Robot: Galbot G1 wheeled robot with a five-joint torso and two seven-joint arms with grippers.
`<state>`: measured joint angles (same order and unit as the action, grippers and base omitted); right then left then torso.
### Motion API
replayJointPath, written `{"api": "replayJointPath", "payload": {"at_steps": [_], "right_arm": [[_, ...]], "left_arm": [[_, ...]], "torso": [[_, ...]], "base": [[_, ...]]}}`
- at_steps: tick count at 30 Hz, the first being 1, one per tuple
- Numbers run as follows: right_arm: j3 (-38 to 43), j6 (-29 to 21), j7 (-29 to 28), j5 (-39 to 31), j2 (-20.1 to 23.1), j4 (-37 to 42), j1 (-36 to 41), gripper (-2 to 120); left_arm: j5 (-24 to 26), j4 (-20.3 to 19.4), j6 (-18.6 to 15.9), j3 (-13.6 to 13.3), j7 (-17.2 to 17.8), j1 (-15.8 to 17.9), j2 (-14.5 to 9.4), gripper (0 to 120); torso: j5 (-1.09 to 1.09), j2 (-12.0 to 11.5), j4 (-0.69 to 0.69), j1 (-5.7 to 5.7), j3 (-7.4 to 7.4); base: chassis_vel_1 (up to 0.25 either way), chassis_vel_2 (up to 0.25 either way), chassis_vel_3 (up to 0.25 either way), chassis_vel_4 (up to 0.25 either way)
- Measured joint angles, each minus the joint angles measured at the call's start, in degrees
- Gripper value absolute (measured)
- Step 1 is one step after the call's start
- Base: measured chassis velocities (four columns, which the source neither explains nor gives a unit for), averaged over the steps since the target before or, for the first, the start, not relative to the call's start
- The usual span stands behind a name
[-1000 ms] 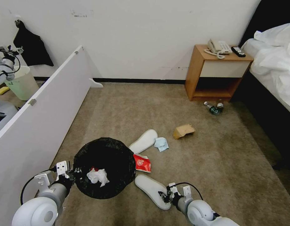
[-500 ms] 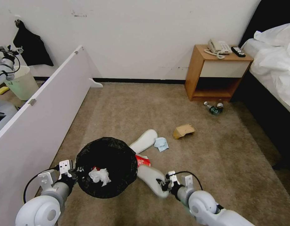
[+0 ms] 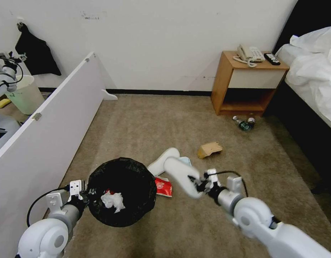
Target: Pick up the trash bin, then pick up the garbage from the floor and place it into the trash bin.
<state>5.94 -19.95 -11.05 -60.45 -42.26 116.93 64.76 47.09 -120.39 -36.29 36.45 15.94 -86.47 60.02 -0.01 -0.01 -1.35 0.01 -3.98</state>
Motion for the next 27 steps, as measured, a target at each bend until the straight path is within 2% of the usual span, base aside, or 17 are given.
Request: {"api": "replayJointPath", "payload": {"at_steps": [11, 17, 19, 21, 24, 26, 27], "right_arm": [[10.1, -1.6, -1.4, -6.7, 8.4, 8.6, 2.1, 6], [13.6, -5.3, -3.8, -17.3, 15.9, 13.8, 0.4, 6], [13.9, -6.0, -4.1, -18.9, 17.1, 14.5, 0.0, 6], [14.9, -8.3, -5.1, -24.1, 20.4, 16.3, -1.0, 6], [15.6, -9.4, -5.3, -26.8, 22.1, 17.3, -1.2, 6], [17.8, -11.3, -6.0, -32.7, 25.3, 19.0, -1.0, 6], [17.8, -11.3, -6.0, -32.7, 25.3, 19.0, -1.0, 6]], "left_arm": [[1.3, 3.8, -0.1, -3.4, -0.8, 5.3, -3.3, 1], [0.4, 6.3, 0.1, -6.0, -3.7, 9.9, -5.8, 1], [0.3, 6.5, 0.1, -6.4, -4.0, 10.6, -6.0, 1], [-0.5, 7.2, 0.1, -8.1, -5.4, 12.8, -6.3, 1], [-1.1, 7.5, 0.2, -9.1, -6.2, 13.8, -6.3, 1], [-2.3, 8.1, 0.3, -11.0, -7.2, 15.4, -5.9, 1], [-2.3, 8.1, 0.3, -11.0, -7.2, 15.4, -5.9, 1]], "torso": [[0.02, 0.0, 0.0, 0.0, 0.01], [0.01, 0.0, 0.01, 0.0, 0.01], [0.01, 0.0, 0.01, 0.0, 0.01], [0.01, 0.0, 0.01, 0.0, 0.0], [0.02, 0.0, 0.0, 0.0, 0.01], [0.02, 0.0, 0.01, 0.0, 0.0], [0.02, 0.0, 0.01, 0.0, 0.0]], "base": [[0.0, 0.0, 0.0, 0.0], [0.0, 0.0, 0.0, 0.0], [0.0, 0.0, 0.0, 0.0], [0.0, 0.0, 0.0, 0.0], [0.0, 0.0, 0.0, 0.0], [0.0, 0.0, 0.0, 0.0], [0.0, 0.0, 0.0, 0.0]]}}
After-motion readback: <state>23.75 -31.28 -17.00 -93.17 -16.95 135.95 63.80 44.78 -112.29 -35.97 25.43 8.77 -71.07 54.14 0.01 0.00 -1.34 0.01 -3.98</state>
